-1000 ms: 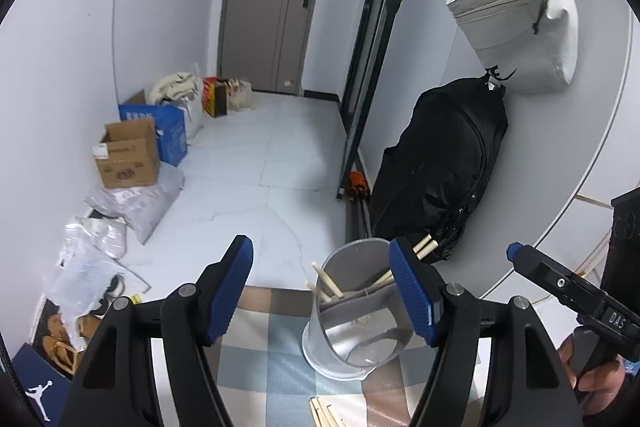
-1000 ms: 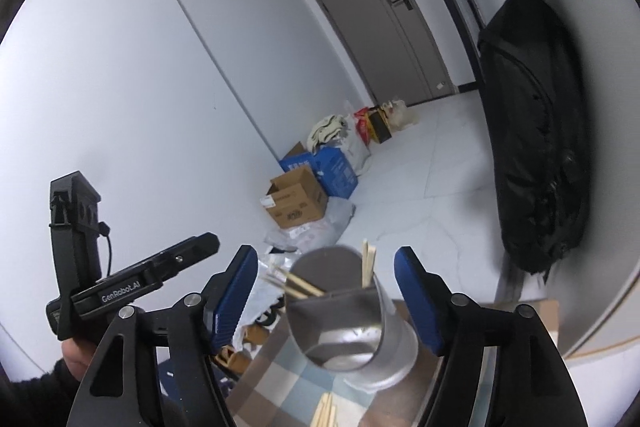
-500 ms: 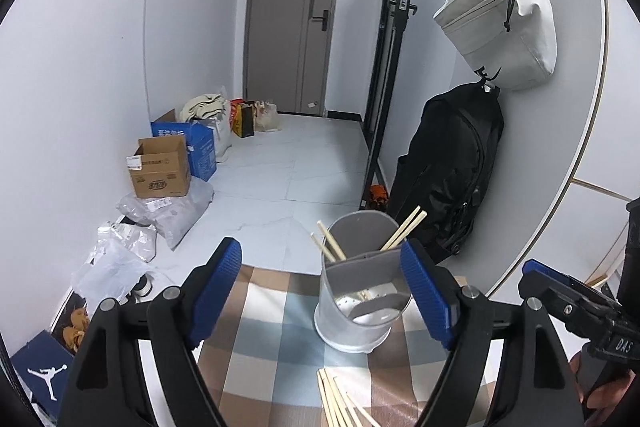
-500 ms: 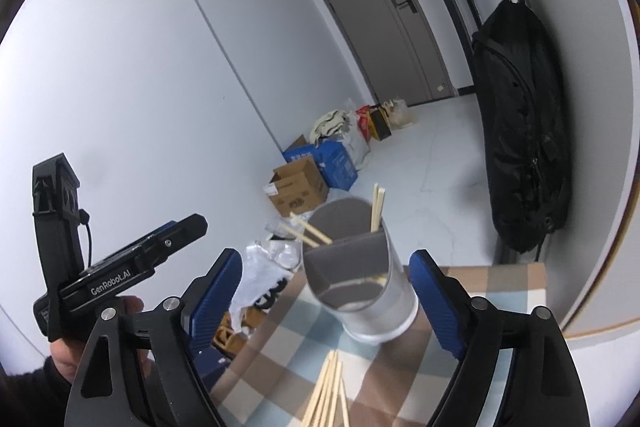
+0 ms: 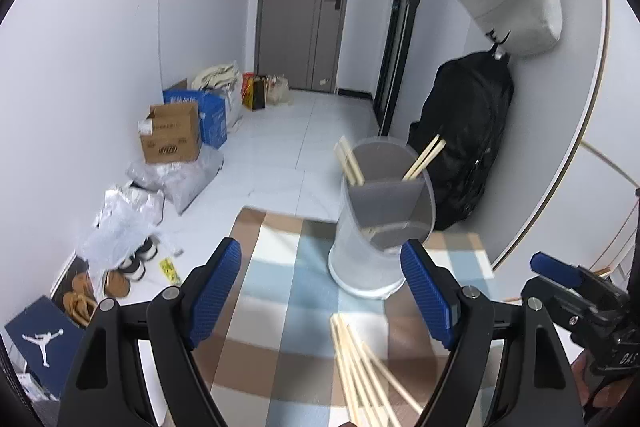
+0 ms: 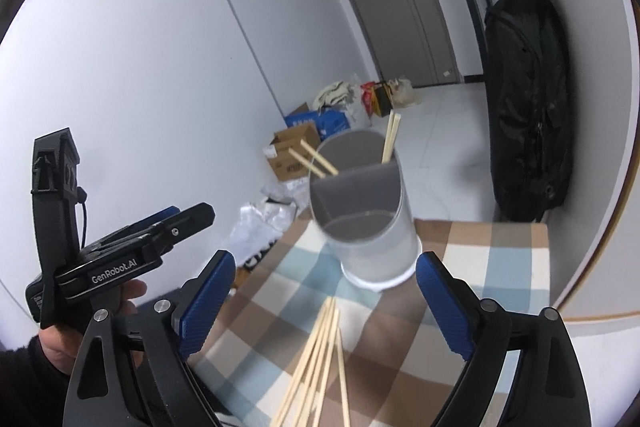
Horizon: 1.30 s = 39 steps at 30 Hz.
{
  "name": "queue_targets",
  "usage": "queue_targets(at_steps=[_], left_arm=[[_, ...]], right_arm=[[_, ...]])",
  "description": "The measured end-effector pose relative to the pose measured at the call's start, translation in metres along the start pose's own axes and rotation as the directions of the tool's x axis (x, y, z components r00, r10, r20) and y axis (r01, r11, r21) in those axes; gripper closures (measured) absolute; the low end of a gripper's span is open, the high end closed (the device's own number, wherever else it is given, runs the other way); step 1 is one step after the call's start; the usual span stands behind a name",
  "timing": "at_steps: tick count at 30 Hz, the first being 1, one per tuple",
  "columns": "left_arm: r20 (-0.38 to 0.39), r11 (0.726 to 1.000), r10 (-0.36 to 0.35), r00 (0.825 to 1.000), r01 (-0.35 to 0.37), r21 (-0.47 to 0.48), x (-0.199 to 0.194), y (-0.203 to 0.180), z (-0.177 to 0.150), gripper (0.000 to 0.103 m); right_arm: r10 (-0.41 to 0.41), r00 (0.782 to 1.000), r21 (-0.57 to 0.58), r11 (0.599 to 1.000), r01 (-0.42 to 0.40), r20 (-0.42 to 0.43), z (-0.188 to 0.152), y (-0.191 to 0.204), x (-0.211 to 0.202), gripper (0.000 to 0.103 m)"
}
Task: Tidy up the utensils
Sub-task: 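Lower the right tool to the chopstick pile and grasp one chopstick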
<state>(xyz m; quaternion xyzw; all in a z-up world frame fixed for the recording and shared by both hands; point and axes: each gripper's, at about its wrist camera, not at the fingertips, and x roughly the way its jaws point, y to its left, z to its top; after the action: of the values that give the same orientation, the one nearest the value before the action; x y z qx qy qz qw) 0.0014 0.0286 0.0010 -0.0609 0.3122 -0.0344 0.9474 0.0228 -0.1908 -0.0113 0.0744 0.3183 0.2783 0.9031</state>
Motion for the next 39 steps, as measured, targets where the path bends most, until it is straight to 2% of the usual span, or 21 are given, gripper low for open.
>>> queue_targets(at_steps=[3,7,9,13,17,27,29,34,37,39], left_arm=[[-0.031,1.0,0.012,0.999,-0.012,-0.017,0.007,0.009,-0.013,0.024],[-0.059,0.999,0.026,0.998,-0.027,-0.023,0.015,0.02,-0.023,0.024],[-0.07,0.999,0.04,0.997,-0.042,-0.025,0.019,0.026,-0.027,0.024],[-0.139,0.995,0.017,0.99,-0.03,-0.09,0.031,0.043,-0.032,0.024],[-0.153,0.993,0.031,0.988,-0.049,-0.109,0.034,0.054,-0.034,0.024],[-0.187,0.989,0.04,0.982,-0.066,-0.131,0.041,0.07,-0.036,0.024],[-0.198,0.988,0.043,0.979,-0.072,-0.14,0.042,0.073,-0.037,0.024],[-0.203,0.987,0.037,0.978,-0.068,-0.146,0.042,0.074,-0.037,0.024],[-0.198,0.988,0.048,0.979,-0.076,-0.136,0.041,0.075,-0.036,0.024],[-0.196,0.988,0.047,0.979,-0.076,-0.138,0.042,0.076,-0.035,0.024]], right_arm=[[-0.011,0.998,-0.005,1.0,0.01,-0.06,-0.006,-0.001,0.012,0.011],[-0.02,0.985,-0.034,0.999,0.014,-0.173,-0.018,-0.001,0.039,0.012],[-0.037,0.972,-0.065,0.998,0.022,-0.233,-0.027,0.001,0.053,0.019],[-0.093,0.917,-0.124,0.991,0.048,-0.388,-0.047,0.004,0.09,0.043],[-0.145,0.87,-0.185,0.981,0.063,-0.471,-0.065,0.002,0.117,0.064],[-0.227,0.812,-0.301,0.951,0.066,-0.538,-0.081,0.014,0.154,0.073],[-0.257,0.81,-0.337,0.938,0.079,-0.527,-0.081,0.018,0.158,0.08],[-0.296,0.798,-0.391,0.917,0.083,-0.525,-0.076,0.025,0.167,0.08],[-0.298,0.795,-0.386,0.918,0.088,-0.528,-0.072,0.025,0.172,0.081],[-0.287,0.797,-0.378,0.922,0.081,-0.531,-0.071,0.025,0.173,0.084]])
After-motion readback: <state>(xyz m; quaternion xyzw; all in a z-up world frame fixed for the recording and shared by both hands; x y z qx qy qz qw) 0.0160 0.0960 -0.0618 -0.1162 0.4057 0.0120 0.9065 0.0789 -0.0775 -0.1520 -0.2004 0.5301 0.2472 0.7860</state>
